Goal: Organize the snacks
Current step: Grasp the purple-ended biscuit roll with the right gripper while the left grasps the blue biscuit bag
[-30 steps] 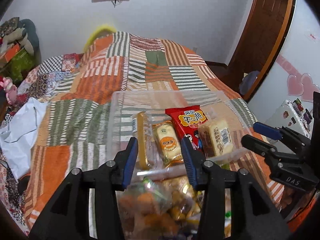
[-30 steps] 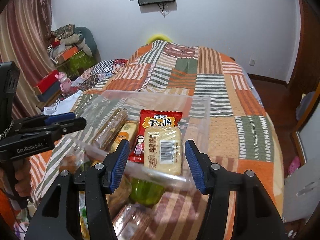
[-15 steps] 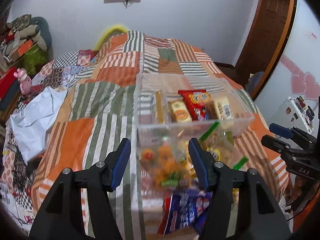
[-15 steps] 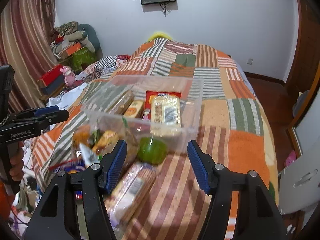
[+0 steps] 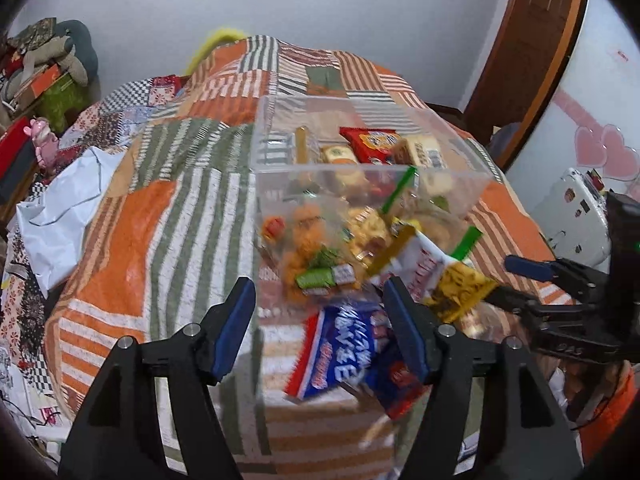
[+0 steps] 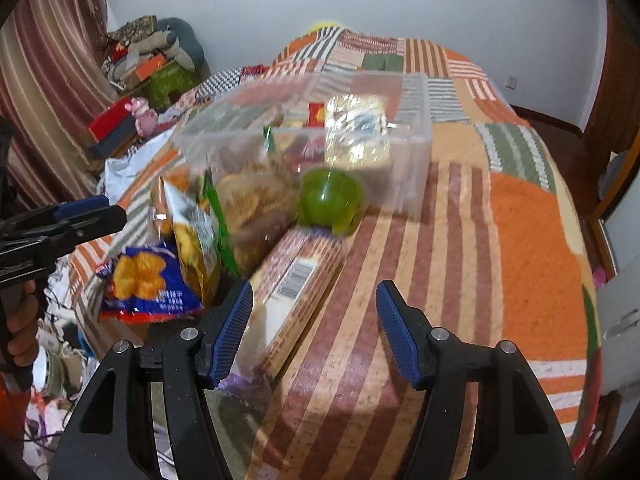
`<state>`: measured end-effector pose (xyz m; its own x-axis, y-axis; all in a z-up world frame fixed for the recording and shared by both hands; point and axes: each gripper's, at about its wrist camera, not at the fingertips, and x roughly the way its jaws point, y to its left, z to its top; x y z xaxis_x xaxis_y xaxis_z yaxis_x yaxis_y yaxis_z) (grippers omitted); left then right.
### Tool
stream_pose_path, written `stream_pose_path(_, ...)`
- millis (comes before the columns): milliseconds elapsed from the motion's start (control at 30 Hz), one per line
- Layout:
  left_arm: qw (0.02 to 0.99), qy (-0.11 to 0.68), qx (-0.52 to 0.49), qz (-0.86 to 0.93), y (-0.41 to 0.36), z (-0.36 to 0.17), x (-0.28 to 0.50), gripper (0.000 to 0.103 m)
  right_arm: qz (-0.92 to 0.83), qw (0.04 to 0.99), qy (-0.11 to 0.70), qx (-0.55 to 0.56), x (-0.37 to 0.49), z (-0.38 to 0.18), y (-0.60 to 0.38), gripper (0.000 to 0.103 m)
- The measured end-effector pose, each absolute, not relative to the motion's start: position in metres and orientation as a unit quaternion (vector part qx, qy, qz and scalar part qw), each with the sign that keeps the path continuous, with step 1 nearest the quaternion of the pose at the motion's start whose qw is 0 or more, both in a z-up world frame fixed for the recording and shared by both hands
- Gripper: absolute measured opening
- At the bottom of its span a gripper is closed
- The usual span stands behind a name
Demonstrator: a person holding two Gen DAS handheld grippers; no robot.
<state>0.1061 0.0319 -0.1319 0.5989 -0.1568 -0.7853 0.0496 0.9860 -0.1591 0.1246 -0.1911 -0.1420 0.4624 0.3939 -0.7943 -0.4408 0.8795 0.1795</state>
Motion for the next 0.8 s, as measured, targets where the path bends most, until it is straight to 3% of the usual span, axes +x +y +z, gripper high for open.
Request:
stream_pose_path(367,0.885,0.459,-0.017,-0.074,0.006,-0.152,0.088,0.073,0.264,0.846,0.462,-0.029,0.119,-0.149,-0.184,0.066)
stream_pose_path(800,0.882,0.468,-0.05,-0.019,0.06,-0.158,0.061,0.077,0.227,0.856,0.463,-0.02,0.113,-0.146,-0.218,0.066)
